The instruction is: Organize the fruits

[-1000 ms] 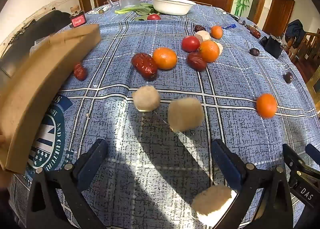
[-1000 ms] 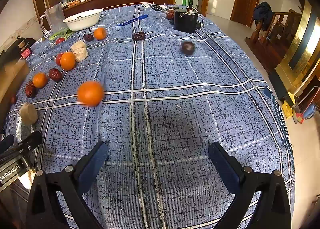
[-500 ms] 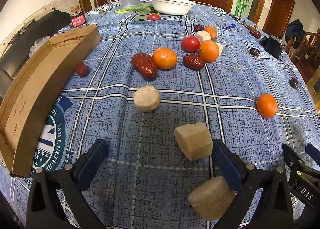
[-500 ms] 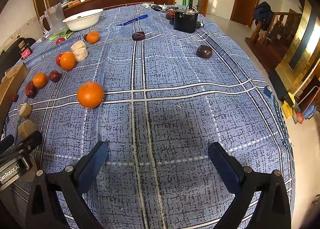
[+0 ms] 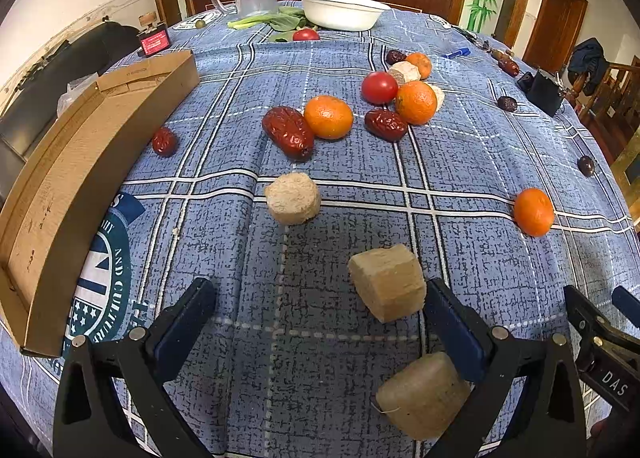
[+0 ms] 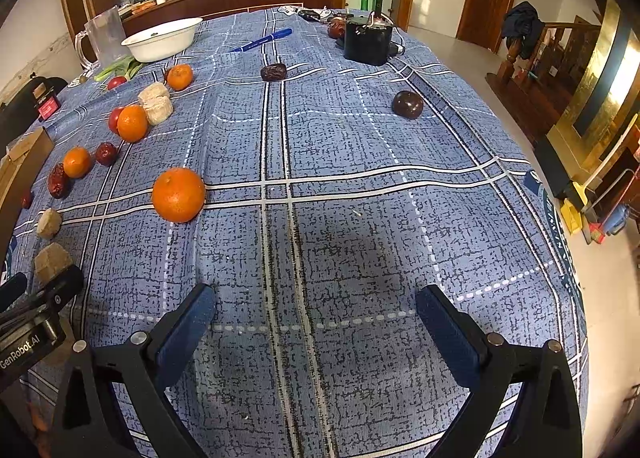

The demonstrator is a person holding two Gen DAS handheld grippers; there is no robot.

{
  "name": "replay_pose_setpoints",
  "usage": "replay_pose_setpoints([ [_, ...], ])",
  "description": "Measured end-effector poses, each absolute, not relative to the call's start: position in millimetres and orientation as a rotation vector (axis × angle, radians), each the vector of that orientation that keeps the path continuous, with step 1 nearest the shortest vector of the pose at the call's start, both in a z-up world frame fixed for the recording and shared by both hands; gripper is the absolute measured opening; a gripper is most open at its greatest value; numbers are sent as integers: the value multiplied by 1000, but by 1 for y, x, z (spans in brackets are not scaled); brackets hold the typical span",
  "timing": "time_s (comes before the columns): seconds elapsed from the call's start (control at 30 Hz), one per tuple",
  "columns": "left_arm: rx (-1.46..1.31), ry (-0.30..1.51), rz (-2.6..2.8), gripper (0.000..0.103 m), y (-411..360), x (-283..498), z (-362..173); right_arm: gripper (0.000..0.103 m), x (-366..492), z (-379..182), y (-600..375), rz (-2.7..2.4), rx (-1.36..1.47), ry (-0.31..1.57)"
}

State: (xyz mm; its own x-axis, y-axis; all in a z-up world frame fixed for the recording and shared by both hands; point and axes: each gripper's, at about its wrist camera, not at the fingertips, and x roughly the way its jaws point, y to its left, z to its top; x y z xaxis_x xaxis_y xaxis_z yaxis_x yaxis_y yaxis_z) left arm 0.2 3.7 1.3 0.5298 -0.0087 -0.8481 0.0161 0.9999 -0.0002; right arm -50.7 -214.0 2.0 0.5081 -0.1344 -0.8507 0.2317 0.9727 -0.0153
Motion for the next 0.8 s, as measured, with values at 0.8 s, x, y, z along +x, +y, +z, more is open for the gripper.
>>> replay_pose_setpoints([
  [0.8, -10, 751, 83, 103, 100, -31, 100, 102, -75, 94, -134, -78, 68, 832],
])
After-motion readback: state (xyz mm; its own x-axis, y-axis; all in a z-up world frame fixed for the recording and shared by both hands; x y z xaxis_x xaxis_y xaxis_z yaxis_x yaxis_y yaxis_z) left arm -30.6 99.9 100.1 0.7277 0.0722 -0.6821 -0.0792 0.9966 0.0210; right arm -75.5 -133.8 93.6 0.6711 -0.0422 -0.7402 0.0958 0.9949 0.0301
